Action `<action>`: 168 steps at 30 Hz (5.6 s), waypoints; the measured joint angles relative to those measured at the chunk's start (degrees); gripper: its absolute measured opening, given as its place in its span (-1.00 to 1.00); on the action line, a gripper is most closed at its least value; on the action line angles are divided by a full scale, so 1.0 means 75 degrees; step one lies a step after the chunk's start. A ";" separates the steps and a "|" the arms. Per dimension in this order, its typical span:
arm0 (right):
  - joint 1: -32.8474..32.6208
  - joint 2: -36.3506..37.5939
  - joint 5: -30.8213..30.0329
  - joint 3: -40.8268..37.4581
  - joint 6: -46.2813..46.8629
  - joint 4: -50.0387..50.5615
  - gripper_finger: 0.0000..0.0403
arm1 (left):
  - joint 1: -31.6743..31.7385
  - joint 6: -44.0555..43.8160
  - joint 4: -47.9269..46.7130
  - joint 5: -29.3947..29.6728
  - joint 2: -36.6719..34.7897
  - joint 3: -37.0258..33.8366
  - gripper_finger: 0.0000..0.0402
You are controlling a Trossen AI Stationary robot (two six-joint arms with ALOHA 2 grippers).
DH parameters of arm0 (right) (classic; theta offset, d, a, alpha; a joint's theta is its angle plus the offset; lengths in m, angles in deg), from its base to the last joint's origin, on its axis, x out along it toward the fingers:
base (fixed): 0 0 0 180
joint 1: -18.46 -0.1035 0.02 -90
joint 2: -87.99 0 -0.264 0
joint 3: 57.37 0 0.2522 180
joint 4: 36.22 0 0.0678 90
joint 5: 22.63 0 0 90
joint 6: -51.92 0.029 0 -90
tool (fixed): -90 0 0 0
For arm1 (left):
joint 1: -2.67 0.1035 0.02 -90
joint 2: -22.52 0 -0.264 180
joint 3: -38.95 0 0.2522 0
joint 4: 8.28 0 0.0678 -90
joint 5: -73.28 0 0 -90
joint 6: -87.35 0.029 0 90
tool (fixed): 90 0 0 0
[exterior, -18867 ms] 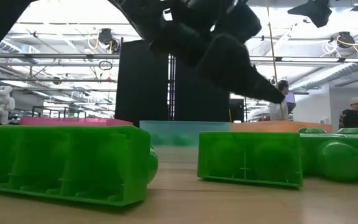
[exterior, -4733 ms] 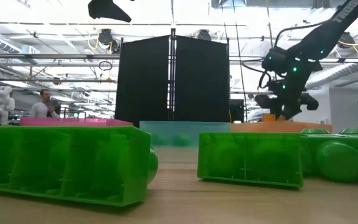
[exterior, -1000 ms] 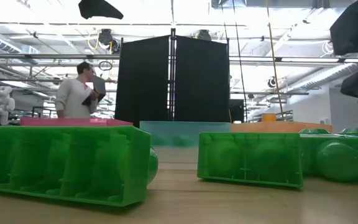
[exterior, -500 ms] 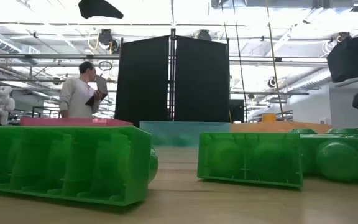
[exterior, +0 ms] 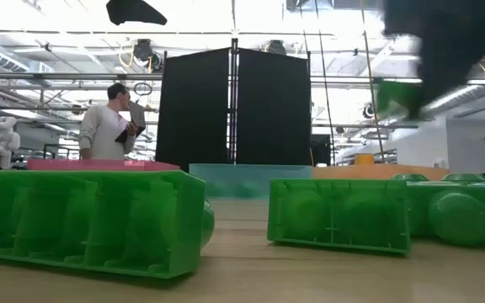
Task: Sort blocks
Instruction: Put the green game piece into the blue bin
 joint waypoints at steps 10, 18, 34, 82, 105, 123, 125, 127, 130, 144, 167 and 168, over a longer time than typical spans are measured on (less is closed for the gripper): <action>0.3733 0.0990 -0.0766 0.0164 -0.4675 -0.2961 -0.43 | 0.0000 0.0357 0.0079 0.0399 -0.0132 0.0000 0.86; 0.6632 -0.0132 0.1357 0.0168 -0.6355 -0.6268 -0.43 | 0.0000 0.0555 0.0226 0.0728 -0.0153 0.0000 0.86; 0.8041 -0.3414 0.2614 0.2200 -0.5902 -0.5040 -0.41 | 0.0000 0.0270 0.0118 0.0799 -0.0153 0.0000 0.86; 0.4947 0.2903 0.2469 0.3365 -0.5736 0.1281 0.28 | -0.3478 -0.0305 0.3996 -0.2223 0.5865 0.0003 0.86; 0.4943 0.2883 0.2475 0.3362 -0.5984 0.1482 0.28 | -0.4741 -0.1472 0.4436 -0.0531 0.7573 0.0003 0.86; 0.4943 0.2883 0.2478 0.3362 -0.5949 0.1476 0.28 | -0.4716 -0.2682 0.4433 0.0606 0.8383 0.0032 -0.16; 0.4943 0.2883 0.2478 0.3362 -0.5949 0.1470 0.28 | -0.4678 -0.2817 0.4383 0.0601 0.8309 0.0043 -0.16; 0.4943 0.2883 0.2478 0.3362 -0.5915 0.1468 0.28 | -0.4612 -0.2867 0.4353 0.0597 0.8105 0.0066 -0.16; 0.4943 0.2886 0.2481 0.3362 -0.5900 0.1431 0.28 | -0.4371 -0.2869 0.3952 0.1091 0.7701 0.0009 -0.16; 0.4943 0.3656 0.2520 0.3362 -0.5693 0.0623 0.28 | -0.1011 0.0255 0.3001 0.3105 0.4855 0.0050 -0.16; 0.4943 0.4484 0.2308 0.3362 -0.5770 0.0685 0.28 | 0.3710 -0.0300 0.5344 0.0194 0.6417 0.0061 -0.16; 0.4943 0.4493 0.2307 0.3362 -0.5780 0.0683 0.28 | 0.3710 -0.0358 0.5347 0.0328 0.6463 0.0061 -0.16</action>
